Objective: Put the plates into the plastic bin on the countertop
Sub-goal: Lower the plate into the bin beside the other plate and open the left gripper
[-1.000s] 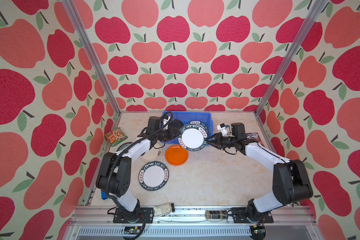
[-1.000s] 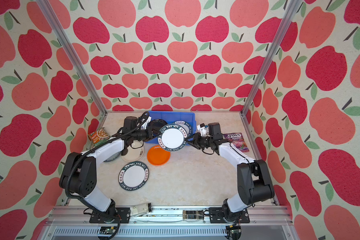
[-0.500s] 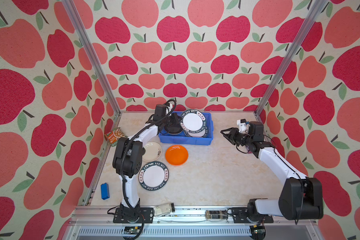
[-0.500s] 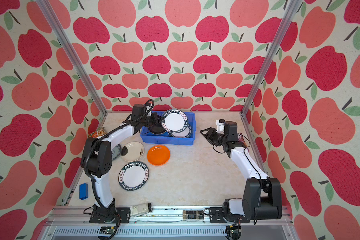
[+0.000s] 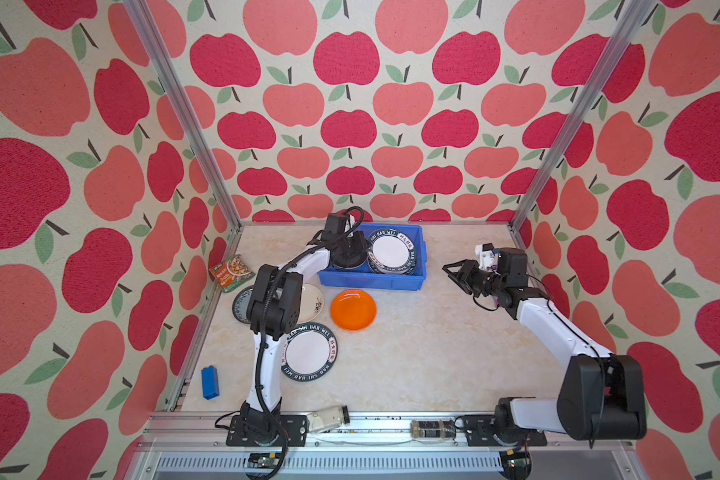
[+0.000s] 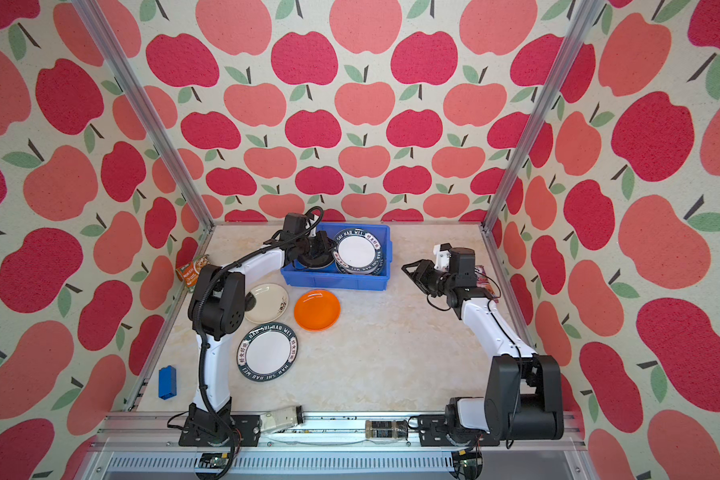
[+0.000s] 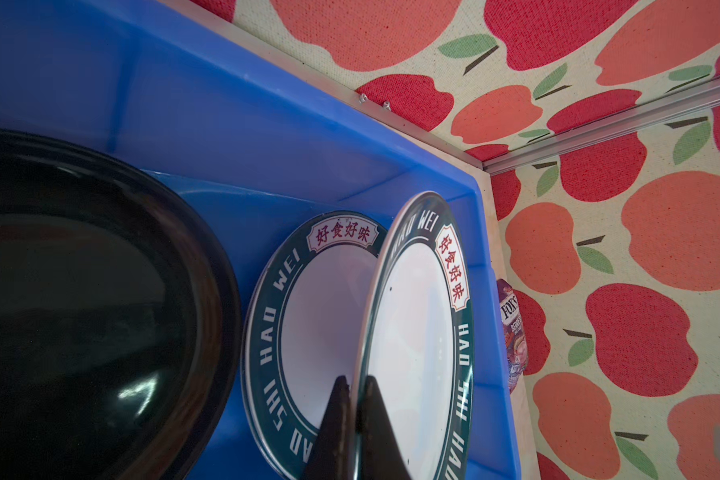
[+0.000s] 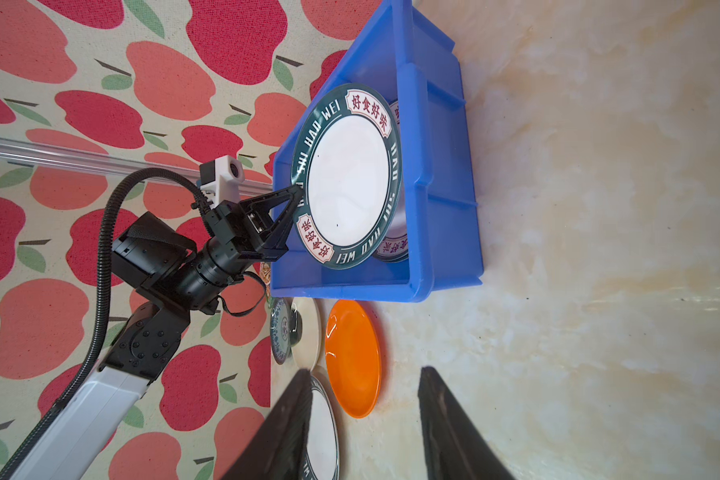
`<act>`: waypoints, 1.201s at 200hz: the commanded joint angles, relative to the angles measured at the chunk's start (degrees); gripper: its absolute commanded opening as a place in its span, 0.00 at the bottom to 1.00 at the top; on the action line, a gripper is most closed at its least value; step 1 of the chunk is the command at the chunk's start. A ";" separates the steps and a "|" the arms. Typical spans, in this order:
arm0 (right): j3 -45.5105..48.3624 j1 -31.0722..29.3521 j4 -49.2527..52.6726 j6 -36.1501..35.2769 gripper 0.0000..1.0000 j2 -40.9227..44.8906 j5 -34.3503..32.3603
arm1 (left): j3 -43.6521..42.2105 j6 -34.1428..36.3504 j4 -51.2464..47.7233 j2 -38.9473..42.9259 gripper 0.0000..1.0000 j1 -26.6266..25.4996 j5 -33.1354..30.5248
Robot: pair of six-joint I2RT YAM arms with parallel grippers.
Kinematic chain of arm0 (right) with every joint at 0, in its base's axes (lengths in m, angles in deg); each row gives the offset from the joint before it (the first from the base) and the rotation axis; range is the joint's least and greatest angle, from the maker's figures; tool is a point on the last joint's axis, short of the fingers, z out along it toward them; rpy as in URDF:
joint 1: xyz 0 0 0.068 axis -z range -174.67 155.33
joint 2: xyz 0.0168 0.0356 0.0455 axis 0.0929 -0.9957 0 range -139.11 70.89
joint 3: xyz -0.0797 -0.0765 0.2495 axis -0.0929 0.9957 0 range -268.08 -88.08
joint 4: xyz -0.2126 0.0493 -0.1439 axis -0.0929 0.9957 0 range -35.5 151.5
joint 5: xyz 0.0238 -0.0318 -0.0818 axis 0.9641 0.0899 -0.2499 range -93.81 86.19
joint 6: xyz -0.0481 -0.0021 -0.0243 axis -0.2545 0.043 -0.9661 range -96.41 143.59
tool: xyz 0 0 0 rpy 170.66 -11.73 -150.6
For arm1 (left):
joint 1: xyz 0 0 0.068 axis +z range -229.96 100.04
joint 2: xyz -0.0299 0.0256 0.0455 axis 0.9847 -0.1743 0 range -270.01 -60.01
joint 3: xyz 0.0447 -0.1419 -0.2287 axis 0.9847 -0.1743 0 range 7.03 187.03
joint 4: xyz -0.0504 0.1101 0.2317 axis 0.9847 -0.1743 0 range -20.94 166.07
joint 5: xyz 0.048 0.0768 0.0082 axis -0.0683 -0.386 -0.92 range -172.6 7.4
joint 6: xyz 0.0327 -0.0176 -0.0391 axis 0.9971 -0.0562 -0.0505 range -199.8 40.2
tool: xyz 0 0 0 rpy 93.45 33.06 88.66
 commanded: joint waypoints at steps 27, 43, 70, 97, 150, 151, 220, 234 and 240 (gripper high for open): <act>1.15 0.54 -1.48 0.73 0.45 -0.95 0.98 | 4.49 -0.61 -0.90 -3.11 0.00 -0.67 -0.15; 1.47 0.51 -1.69 0.73 0.45 -1.11 1.22 | 5.40 -0.63 -1.35 -4.17 0.00 -0.72 0.21; 1.62 0.55 -1.93 0.73 0.45 -1.44 1.77 | 6.01 -0.67 -1.56 -5.58 0.00 -0.86 0.21; 1.97 0.55 -2.22 0.90 0.46 -1.72 2.12 | 6.77 -0.72 -2.03 -6.58 0.00 -1.09 0.72; 2.17 0.59 -3.19 1.17 0.46 -2.67 2.74 | 9.16 1.01 -5.53 -8.45 0.00 -1.57 0.71; 2.17 0.55 -3.23 1.21 0.46 -2.67 2.74 | 9.18 1.11 -5.56 -8.45 0.00 -1.57 0.63; 2.13 0.25 -4.40 1.70 0.46 -3.15 2.94 | 13.47 6.84 -14.52 -8.81 0.25 -3.34 -5.45; 2.30 0.06 -4.60 1.78 0.46 -3.15 2.91 | 14.18 7.74 -15.86 -8.81 0.29 -3.67 -6.30; 2.27 0.00 -4.73 1.87 0.46 -3.15 2.84 | 14.51 8.04 -16.48 -8.89 0.31 -3.72 -6.76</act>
